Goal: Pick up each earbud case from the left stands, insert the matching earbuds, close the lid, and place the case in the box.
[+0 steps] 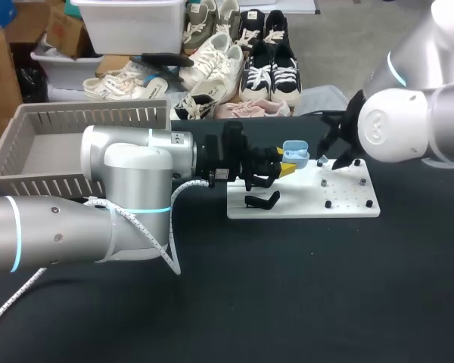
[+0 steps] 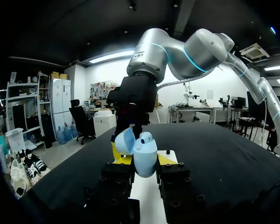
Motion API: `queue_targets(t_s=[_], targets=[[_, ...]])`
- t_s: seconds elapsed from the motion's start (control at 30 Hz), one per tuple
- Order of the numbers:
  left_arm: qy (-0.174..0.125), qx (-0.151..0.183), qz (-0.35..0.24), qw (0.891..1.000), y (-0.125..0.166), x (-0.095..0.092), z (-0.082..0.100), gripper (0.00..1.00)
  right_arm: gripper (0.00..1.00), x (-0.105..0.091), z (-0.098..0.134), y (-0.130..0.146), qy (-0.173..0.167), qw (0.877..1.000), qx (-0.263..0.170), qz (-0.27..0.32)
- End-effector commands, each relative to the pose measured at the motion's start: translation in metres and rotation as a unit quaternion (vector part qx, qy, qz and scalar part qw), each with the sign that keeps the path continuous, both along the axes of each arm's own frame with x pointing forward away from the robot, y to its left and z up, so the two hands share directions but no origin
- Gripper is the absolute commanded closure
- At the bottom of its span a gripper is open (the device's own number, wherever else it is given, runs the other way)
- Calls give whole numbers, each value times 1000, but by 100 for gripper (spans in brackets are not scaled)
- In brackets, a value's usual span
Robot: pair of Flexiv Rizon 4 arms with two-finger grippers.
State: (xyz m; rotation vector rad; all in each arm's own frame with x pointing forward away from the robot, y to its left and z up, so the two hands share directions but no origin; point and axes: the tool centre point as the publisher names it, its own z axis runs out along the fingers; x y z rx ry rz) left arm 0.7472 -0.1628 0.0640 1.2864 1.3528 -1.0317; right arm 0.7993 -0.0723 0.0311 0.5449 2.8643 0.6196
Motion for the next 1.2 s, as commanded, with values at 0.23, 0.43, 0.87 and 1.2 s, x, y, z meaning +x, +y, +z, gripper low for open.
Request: queue_targets(t_s=[0.23,0.43,0.87,1.2], targets=[[-1,-1,2,1000,0,-1,-1,100,61,4,0,2,5,1000,1,-2],[-1,-1,2,1000,0,-1,-1,100,62,5,1,3,4,1000,0,-1],[-1,-1,2,1000,0,-1,-1,100,66,7,-3,5,7,1000,2,-1],[-1,-1,2,1000,0,-1,-1,100,75,8,-3,6,10,1000,3,-1]])
